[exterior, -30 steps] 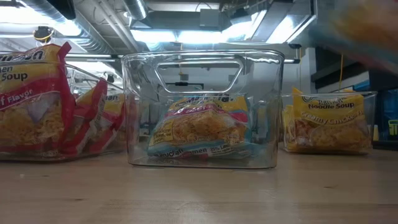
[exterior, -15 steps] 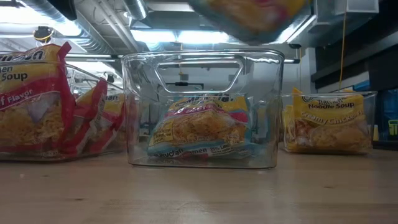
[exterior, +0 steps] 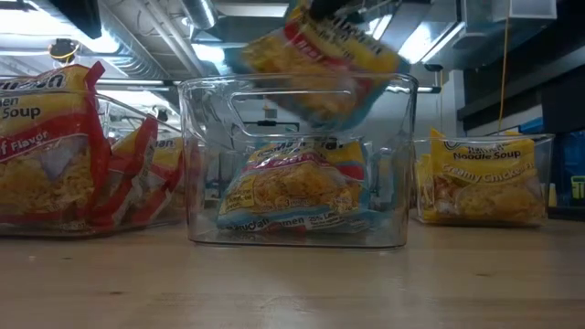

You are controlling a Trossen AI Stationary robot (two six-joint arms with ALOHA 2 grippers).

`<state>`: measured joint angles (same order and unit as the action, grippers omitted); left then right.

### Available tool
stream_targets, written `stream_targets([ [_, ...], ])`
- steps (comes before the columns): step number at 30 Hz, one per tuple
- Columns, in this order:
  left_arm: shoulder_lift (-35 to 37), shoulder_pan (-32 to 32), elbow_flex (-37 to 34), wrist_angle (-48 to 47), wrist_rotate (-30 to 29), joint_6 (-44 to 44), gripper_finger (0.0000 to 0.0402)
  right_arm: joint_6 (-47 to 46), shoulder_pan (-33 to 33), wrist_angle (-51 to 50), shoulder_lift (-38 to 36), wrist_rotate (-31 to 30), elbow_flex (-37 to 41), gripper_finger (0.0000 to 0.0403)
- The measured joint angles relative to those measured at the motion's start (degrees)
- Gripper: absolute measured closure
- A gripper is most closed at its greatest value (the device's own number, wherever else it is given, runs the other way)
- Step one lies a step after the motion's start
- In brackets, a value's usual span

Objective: Sort Maruchan noodles
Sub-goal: Put the blue noodle pack into the middle transparent bin

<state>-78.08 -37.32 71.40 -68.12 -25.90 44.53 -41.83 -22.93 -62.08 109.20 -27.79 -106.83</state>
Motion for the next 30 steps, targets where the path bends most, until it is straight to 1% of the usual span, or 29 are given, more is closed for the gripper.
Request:
stream_targets([
  [6, 0.00, 0.00, 0.00, -1.04, -0.05, 0.04, 0.0348, 0.37, 0.10, 1.22, 3.08, 5.41, 0.00, 0.0403],
  [10, 0.00, 0.00, 0.01, -1.49, -0.05, 0.07, 0.0348, 0.38, 0.06, 1.18, 3.42, 7.95, 0.00, 0.0403],
  [15, 0.00, 0.00, 0.00, -1.57, -0.07, -0.02, 0.0348, 0.53, 0.08, 3.46, 3.42, 8.97, 0.00, 0.0403],
  [19, 0.00, 0.00, 0.00, -1.57, -0.07, -0.02, 0.0348, 1.74, 0.10, 5.15, 4.31, 12.12, -0.06, 0.0403],
  [22, 0.00, 0.00, 0.00, -1.77, -0.10, 0.00, 0.0348, 1.95, 0.10, 5.37, 5.25, 13.80, -0.04, 0.0403],
  [30, 0.00, 0.01, 0.00, -1.86, -0.14, 0.09, 0.0348, 3.32, 0.10, 5.35, 5.54, 15.96, -0.04, 0.0403],
])
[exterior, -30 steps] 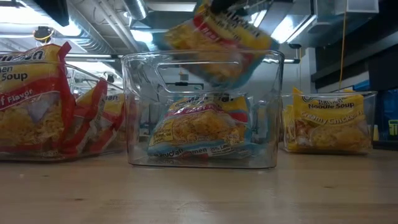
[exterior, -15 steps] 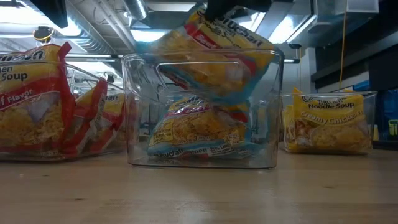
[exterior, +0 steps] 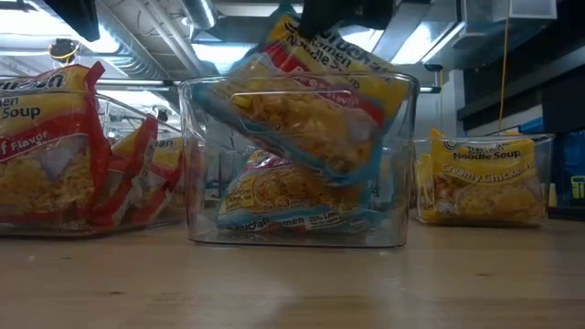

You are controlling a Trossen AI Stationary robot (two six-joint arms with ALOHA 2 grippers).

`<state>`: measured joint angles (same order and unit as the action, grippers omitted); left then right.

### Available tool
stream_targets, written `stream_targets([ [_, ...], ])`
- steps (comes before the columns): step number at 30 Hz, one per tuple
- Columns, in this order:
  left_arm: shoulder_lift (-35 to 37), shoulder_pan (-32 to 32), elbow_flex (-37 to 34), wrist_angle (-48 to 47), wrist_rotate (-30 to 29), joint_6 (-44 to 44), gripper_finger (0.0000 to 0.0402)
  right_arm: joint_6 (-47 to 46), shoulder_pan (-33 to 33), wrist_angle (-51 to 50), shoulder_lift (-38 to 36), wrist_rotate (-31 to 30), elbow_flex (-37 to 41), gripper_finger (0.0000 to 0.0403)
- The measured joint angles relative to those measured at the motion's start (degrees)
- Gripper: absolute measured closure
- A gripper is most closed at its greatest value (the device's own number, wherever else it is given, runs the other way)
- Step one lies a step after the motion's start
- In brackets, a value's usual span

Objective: Sort Maruchan noodles
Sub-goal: Put the blue noodle pack into the middle transparent bin

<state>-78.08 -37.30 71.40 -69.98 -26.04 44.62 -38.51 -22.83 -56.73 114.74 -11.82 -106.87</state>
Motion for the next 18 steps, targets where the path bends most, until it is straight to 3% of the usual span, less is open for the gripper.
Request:
stream_targets([
  [18, 0.02, 0.00, 0.00, 0.87, -0.31, 0.44, 0.0348, 1.12, 3.09, 8.26, 5.34, 6.92, -0.04, 0.0391],
])
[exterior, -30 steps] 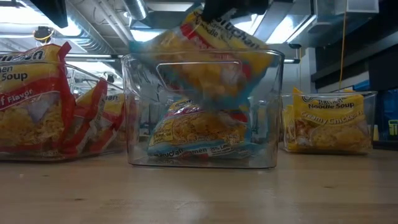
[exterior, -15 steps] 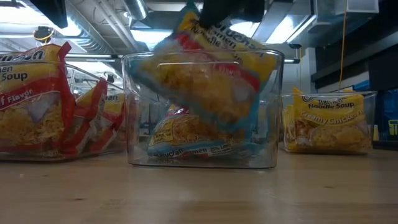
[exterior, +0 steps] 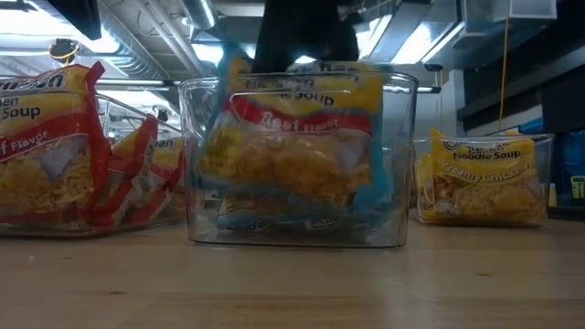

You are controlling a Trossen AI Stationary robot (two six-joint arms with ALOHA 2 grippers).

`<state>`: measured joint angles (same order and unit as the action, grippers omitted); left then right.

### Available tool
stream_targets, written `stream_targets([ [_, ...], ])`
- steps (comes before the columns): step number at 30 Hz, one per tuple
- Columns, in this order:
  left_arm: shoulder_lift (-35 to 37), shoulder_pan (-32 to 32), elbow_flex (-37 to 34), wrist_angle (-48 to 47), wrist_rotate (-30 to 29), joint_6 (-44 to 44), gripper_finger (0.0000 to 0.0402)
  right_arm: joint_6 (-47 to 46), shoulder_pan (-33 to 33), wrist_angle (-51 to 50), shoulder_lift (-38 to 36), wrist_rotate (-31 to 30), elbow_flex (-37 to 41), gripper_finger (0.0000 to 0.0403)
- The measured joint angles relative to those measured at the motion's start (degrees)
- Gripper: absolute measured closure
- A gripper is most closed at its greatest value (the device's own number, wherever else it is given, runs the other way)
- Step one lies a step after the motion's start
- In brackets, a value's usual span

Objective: Sort Maruchan noodles
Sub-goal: Put the blue noodle pack into the middle transparent bin

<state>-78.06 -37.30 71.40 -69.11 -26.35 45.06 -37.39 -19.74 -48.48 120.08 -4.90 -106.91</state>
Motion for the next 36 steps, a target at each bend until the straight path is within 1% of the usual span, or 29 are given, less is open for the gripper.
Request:
stream_targets([
  [6, 0.00, -0.02, 0.00, 0.34, 0.00, 0.02, 0.0348, 0.49, 1.14, 0.04, 2.49, 4.97, 0.02, 0.0389],
  [10, 0.00, -0.02, 0.00, 0.32, 0.00, 0.02, 0.0348, 0.93, 1.11, 1.14, 3.71, 5.26, 0.02, 0.0389],
  [17, 0.00, -0.02, 0.00, 0.28, -0.04, -0.09, 0.0348, 3.19, 1.15, 1.70, 3.37, 6.32, 0.04, 0.0388],
  [21, 0.00, -0.02, 0.00, 0.22, -0.06, -0.13, 0.0348, 3.53, 1.44, 1.81, 3.33, 8.20, 0.04, 0.0384],
  [24, 0.00, -0.02, 0.00, 0.21, -0.06, -0.13, 0.0348, 4.09, 1.47, 1.82, 3.29, 10.57, 0.04, 0.0360],
  [31, 0.00, -0.02, 0.00, 0.19, -0.08, -0.13, 0.0348, 4.44, 1.55, 0.60, 3.29, 8.60, -0.76, 0.0272],
  [34, 0.00, -0.02, 0.00, 0.19, -0.08, -0.15, 0.0348, 4.42, 1.57, -1.32, 3.27, 8.52, -2.77, 0.0249],
  [36, 0.00, -0.02, 0.00, 0.15, -0.08, -0.17, 0.0348, 4.47, 1.55, -4.95, 3.27, 8.67, -5.68, 0.0242],
])
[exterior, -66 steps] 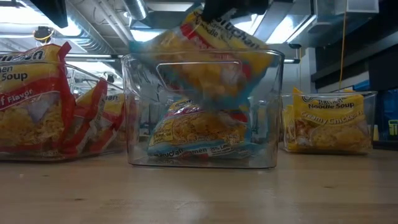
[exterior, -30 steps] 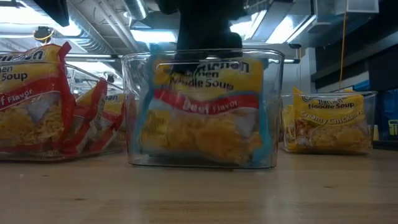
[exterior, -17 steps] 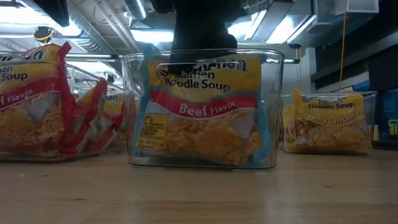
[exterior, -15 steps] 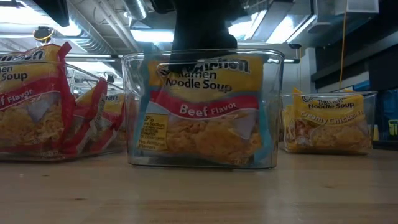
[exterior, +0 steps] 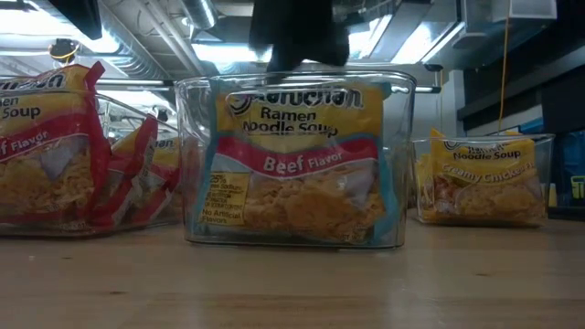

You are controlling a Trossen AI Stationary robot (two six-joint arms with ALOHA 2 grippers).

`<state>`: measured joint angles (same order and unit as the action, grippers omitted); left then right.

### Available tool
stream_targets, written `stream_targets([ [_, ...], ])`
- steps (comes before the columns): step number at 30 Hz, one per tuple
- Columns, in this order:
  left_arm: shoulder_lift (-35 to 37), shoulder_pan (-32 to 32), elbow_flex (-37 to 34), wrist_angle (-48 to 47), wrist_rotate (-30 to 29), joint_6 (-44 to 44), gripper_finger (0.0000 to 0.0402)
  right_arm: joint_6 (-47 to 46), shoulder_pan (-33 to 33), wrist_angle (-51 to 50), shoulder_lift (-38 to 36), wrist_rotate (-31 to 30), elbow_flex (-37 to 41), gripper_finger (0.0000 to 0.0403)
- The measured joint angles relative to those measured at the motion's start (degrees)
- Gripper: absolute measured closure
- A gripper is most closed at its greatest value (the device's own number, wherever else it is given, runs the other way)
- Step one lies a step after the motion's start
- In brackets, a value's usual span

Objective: Sort Maruchan noodles
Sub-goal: Put the blue noodle pack into the middle transparent bin, then return to Home Position

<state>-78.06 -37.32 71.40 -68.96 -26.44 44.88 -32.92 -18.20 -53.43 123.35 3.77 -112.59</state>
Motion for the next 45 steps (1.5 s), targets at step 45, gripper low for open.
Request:
stream_targets([
  [45, 0.00, 0.07, 0.00, 0.95, -1.16, -0.46, 0.0348, 21.39, -12.39, 59.65, -73.82, -35.42, 93.45, 0.0242],
])
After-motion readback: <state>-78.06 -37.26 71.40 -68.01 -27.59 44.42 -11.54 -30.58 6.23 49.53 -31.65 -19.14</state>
